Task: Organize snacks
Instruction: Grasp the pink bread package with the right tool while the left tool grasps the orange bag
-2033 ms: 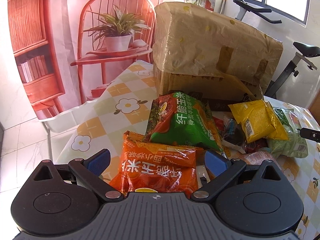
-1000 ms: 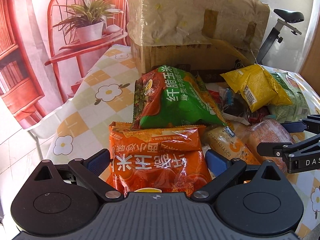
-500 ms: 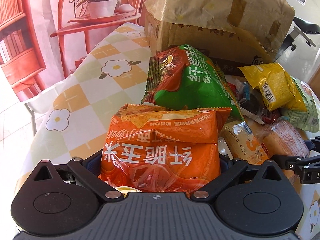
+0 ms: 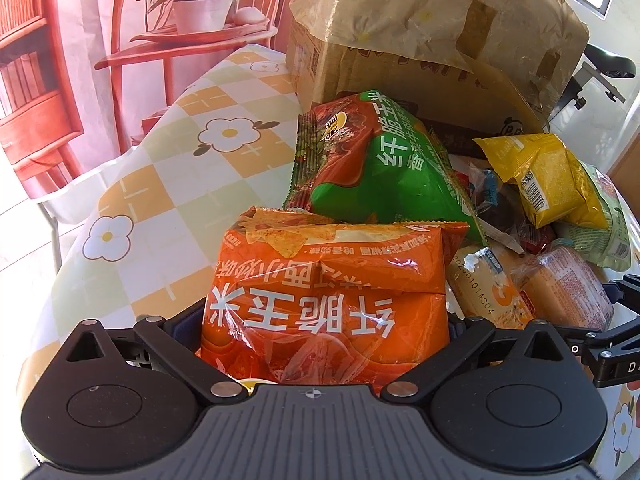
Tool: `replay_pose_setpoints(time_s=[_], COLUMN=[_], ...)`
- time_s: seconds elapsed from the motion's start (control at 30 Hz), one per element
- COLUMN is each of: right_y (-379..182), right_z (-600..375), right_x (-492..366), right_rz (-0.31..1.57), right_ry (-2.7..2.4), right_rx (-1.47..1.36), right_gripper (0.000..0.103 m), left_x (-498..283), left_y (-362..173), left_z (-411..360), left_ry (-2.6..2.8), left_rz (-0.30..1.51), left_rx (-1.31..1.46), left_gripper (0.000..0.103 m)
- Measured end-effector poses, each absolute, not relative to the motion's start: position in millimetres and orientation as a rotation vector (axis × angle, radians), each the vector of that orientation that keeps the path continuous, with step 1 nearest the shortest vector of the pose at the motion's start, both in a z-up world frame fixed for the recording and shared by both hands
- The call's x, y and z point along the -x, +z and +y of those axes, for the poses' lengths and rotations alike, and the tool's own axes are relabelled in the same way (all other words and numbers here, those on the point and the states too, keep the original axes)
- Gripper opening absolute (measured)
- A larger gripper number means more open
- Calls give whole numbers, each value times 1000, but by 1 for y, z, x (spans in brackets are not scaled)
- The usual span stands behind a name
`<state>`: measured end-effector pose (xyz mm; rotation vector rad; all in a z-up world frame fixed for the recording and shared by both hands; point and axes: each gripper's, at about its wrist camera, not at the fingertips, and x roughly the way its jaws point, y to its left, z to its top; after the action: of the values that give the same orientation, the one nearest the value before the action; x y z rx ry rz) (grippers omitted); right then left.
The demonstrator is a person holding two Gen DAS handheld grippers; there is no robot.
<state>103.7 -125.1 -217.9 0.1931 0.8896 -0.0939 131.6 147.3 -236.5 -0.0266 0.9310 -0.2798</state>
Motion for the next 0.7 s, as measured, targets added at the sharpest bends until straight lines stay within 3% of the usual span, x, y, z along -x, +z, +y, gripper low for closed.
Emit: replay_pose_setpoints(time_s=[0.7], right_y=[-224], right_z=[-111], right_x=[-116], right_rz=[928], right_ry=[-87], right_rx=[-62], right_gripper=[103], left_x=[-130], left_y=[-237], left_z=[147], left_ry=[-275], left_rz=[905], left_rx=[26], left_gripper=[103])
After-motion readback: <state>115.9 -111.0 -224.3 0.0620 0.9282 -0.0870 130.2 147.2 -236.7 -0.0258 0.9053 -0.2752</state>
